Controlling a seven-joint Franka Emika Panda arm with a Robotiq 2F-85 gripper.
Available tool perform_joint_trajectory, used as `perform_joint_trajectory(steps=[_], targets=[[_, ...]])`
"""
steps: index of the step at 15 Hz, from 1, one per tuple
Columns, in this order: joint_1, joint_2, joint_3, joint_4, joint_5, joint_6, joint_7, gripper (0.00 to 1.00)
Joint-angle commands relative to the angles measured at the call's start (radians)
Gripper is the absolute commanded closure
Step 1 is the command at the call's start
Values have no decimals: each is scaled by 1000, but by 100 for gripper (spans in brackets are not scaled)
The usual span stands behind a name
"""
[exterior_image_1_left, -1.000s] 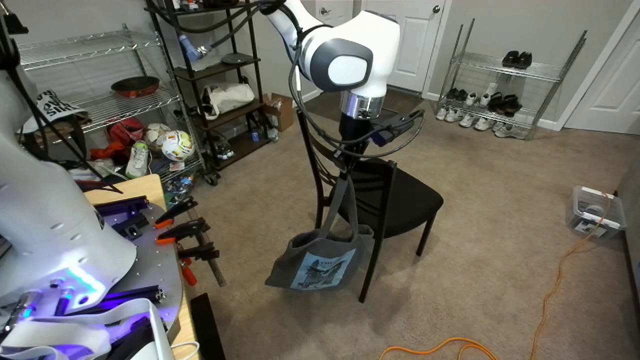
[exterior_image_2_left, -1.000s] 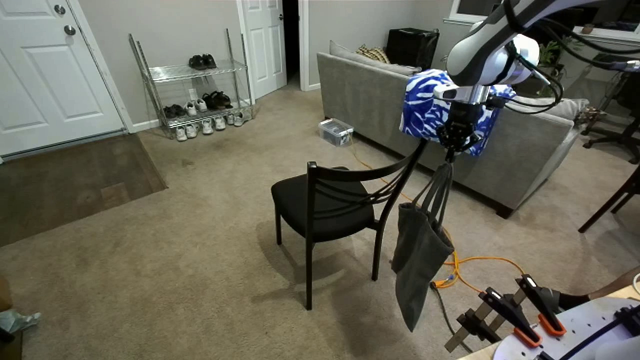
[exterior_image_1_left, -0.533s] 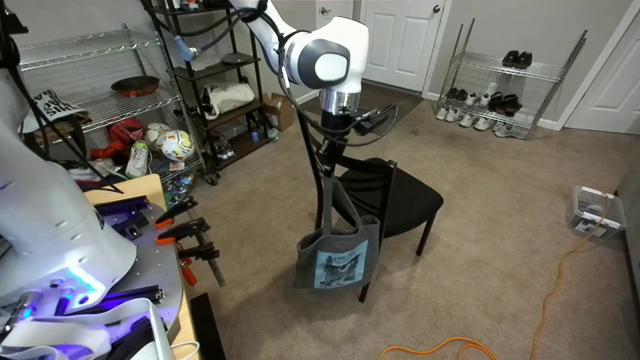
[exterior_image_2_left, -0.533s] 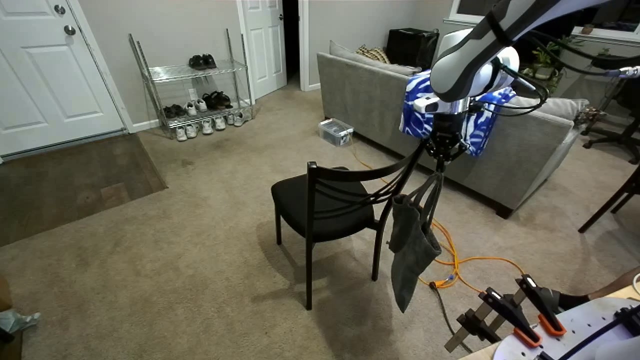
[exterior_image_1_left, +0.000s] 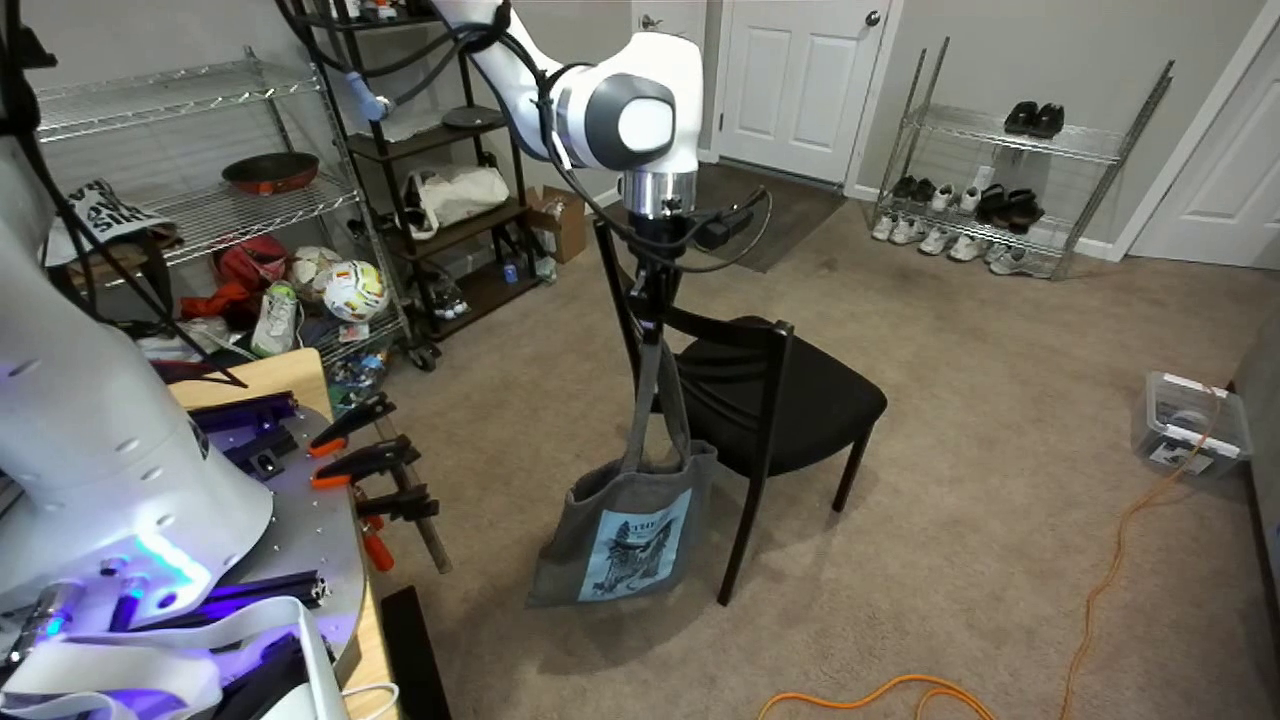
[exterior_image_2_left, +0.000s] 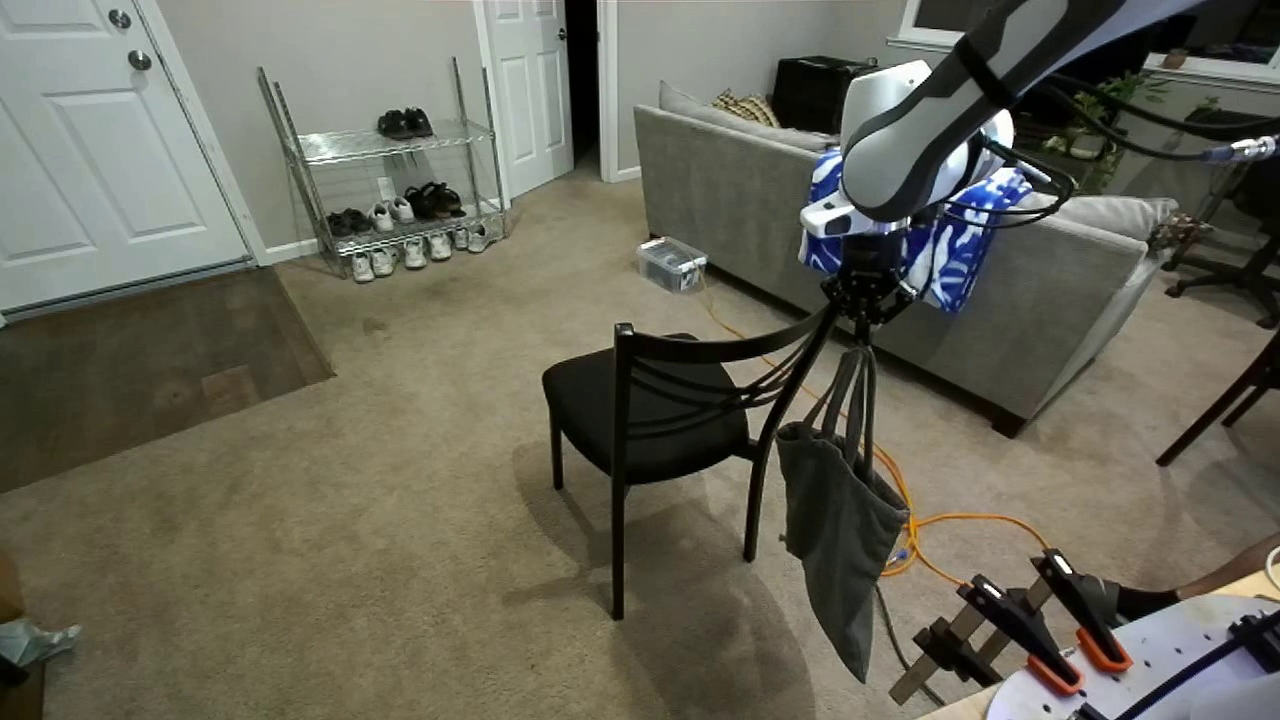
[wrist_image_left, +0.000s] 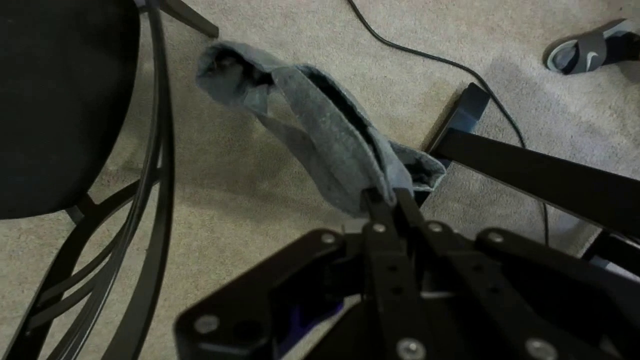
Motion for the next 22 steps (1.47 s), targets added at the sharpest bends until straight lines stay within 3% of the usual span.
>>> perform_joint_trajectory(steps=[1,5,14,22], targets=[[31,-30,5,-42,-83,68,94,98],[73,-35,17,-33,-143,81,182,98],[101,-50,136,11,-70,53,225,98],[184,-23,157,94,-121,24,274,98]])
